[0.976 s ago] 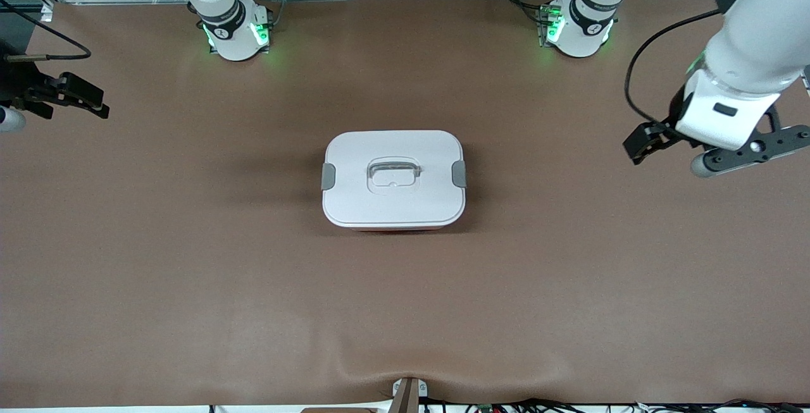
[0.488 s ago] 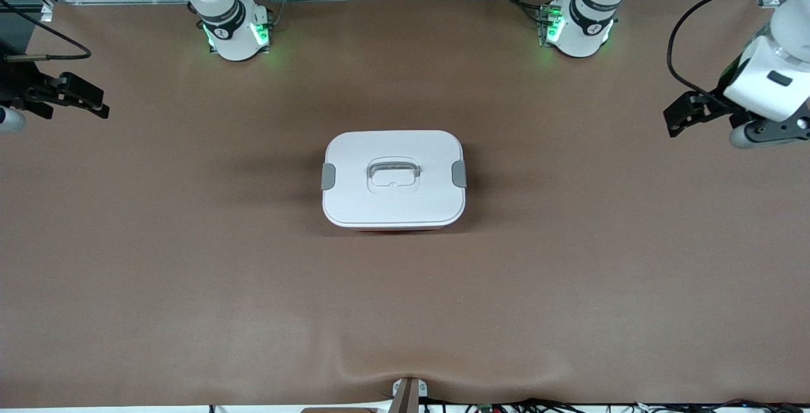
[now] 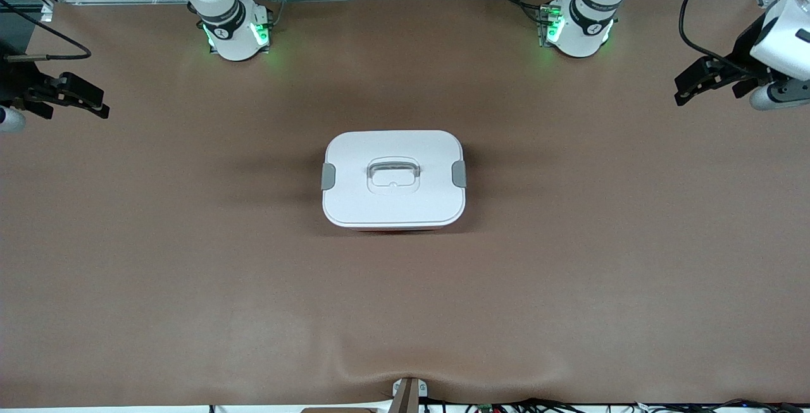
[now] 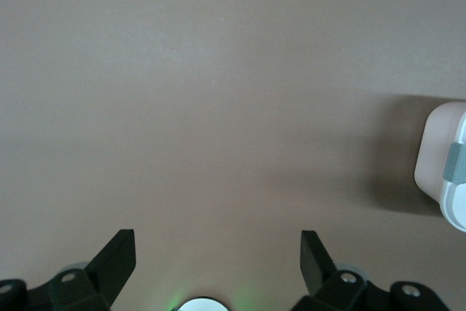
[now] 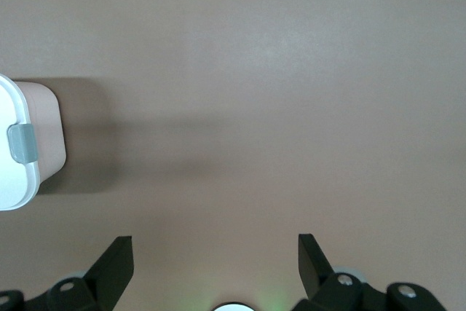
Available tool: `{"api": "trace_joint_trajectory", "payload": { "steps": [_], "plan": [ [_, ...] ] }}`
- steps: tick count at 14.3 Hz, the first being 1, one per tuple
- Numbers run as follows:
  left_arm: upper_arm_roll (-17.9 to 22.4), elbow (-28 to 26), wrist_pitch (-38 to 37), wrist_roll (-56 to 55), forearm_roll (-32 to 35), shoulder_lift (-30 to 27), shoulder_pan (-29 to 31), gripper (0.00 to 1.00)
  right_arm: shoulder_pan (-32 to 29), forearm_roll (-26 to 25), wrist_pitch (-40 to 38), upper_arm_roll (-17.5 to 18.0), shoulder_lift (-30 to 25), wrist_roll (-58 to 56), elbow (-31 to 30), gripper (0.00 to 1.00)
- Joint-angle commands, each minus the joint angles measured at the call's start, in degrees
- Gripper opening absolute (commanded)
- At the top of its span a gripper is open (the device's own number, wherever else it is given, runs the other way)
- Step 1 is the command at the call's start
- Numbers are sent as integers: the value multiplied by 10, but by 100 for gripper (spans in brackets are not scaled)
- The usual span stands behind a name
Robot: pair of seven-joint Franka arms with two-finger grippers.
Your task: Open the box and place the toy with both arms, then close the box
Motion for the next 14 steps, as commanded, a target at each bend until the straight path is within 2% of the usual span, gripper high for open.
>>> {"api": "trace_joint_trajectory", "payload": {
  "steps": [1,14],
  "plan": [
    [14,-23,4,41,-10,-21,-5,100,-1,1,-5,2,-6,10,-1,100],
    [10,10,7,55,-11,1,-6,100,-1,1,-4,2,-6,10,-1,100]
  ]
}}
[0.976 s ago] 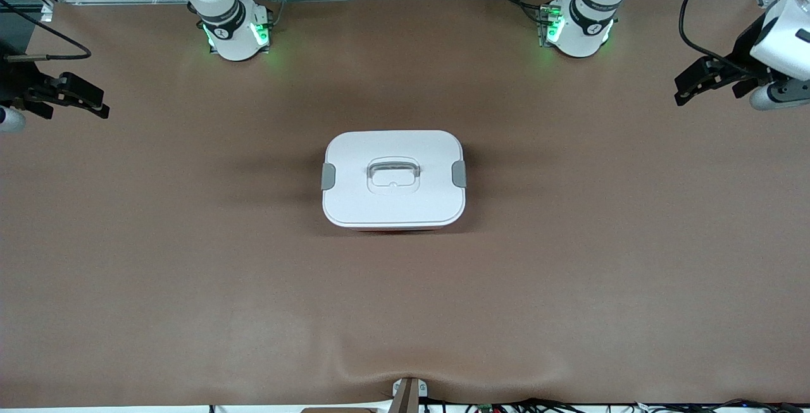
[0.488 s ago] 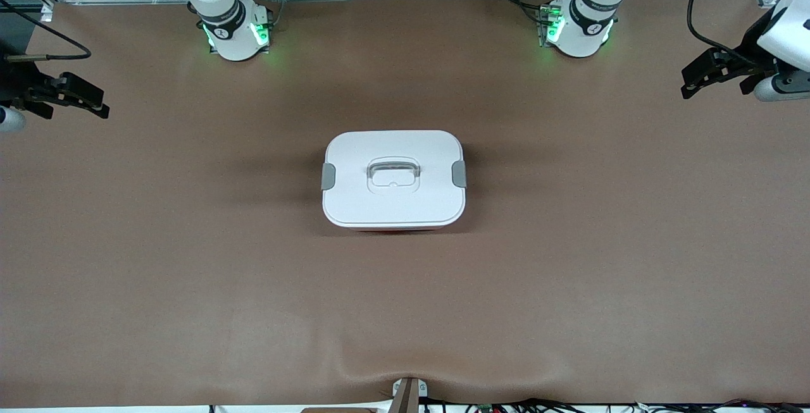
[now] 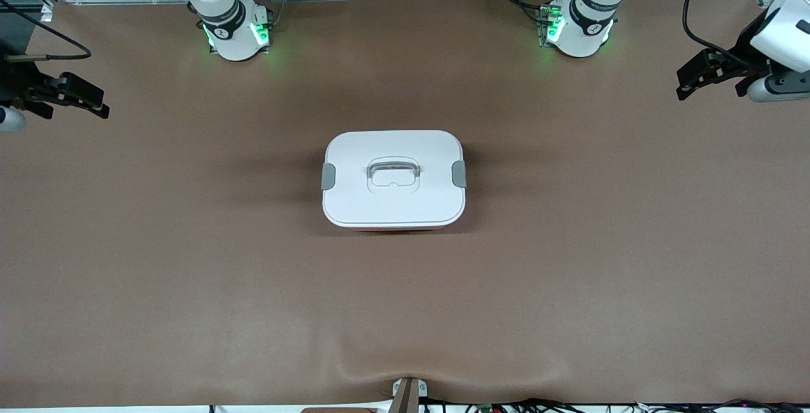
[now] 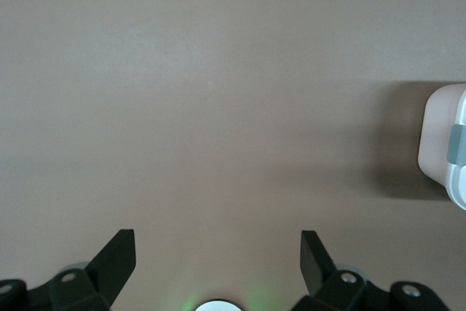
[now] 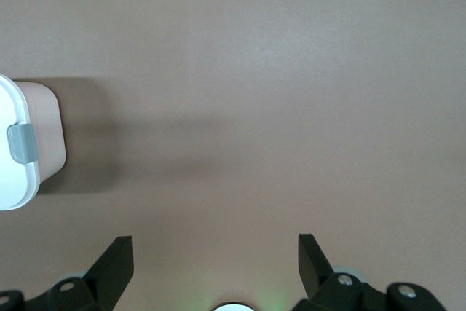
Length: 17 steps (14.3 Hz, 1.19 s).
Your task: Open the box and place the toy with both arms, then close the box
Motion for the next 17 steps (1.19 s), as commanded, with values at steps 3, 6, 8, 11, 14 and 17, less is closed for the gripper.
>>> {"api": "trace_joint_trajectory", "payload": {
  "steps": [3,6,8,11,14,17],
  "plan": [
    [2,15,0,13,-9,7,3,100,-1,1,-4,2,-6,10,-1,100],
    [2,16,0,9,-9,8,3,100,-1,1,-4,2,-6,10,-1,100],
    [2,16,0,13,-10,8,4,100,-1,1,-5,2,-6,10,-1,100],
    [2,19,0,13,-10,9,3,100,-1,2,-5,1,-6,10,-1,100],
    [2,24,-1,13,-9,14,-1,100,-1,2,-5,1,-6,10,-1,100],
    [2,24,-2,14,-9,15,2,100,-1,2,-5,1,-6,10,-1,100]
  ]
}}
